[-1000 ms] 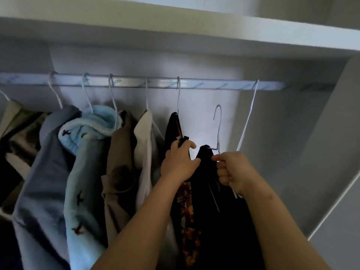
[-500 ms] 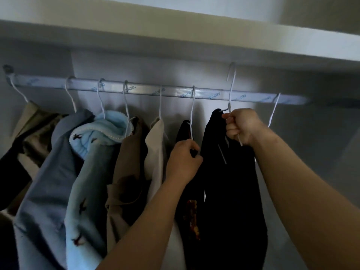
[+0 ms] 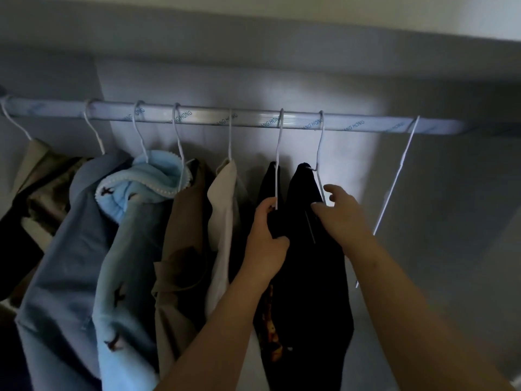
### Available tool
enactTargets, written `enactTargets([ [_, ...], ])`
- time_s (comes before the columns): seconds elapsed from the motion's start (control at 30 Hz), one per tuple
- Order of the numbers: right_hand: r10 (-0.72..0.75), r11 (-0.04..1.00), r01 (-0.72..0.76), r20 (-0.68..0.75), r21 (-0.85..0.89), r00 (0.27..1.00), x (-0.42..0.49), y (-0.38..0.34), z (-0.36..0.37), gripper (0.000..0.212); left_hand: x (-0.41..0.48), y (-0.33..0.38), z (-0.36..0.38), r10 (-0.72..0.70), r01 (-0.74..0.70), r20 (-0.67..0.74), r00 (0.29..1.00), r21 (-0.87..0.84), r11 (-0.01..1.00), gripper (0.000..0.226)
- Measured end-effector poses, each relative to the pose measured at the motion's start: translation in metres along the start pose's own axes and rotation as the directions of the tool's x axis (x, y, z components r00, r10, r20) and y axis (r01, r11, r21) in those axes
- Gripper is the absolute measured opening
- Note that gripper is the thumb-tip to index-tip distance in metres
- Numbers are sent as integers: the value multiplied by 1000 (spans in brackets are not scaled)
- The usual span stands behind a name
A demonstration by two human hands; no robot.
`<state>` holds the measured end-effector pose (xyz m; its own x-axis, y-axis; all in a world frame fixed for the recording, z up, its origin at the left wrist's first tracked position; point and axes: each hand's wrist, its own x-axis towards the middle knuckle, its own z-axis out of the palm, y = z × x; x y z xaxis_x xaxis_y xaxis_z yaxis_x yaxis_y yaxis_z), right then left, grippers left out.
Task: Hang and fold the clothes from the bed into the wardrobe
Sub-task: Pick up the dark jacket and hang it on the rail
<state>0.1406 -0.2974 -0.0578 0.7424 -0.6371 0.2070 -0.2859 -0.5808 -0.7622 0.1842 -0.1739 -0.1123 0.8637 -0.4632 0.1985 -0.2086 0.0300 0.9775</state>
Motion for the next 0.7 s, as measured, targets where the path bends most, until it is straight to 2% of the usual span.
enactTargets([
  [0.1,-27,995,24,28,92,999,-34,12,13,52,-8,-9,-4,-16,21,65,998,-80,997,74],
  [0.17,-36,981,30,24,192,999,-49,19,21,48,-14,-12,-8,3,3,61,998,-93,996,75],
  [0.23,-19,969,24,-21,248,1000,-55,25,25,50,-19,-10,-13,19,-17,15,1000,-104,994,74],
  [0.37,-26,970,73,-198,232,980,-70,35,25,51,-26,-7,-20,33,-40,-105,994,-66,997,65],
  [0.47,-44,961,108,-244,254,969,-86,43,29,48,-36,-9,-16,45,-46,-138,989,-5,999,59],
  [0.6,-5,950,66,-194,306,981,-100,54,33,48,-55,-19,-10,31,-25,-127,991,50,998,63],
  [0.7,57,940,-21,-98,340,993,-112,62,36,41,-72,-26,-8,71,-60,-137,988,83,995,64],
])
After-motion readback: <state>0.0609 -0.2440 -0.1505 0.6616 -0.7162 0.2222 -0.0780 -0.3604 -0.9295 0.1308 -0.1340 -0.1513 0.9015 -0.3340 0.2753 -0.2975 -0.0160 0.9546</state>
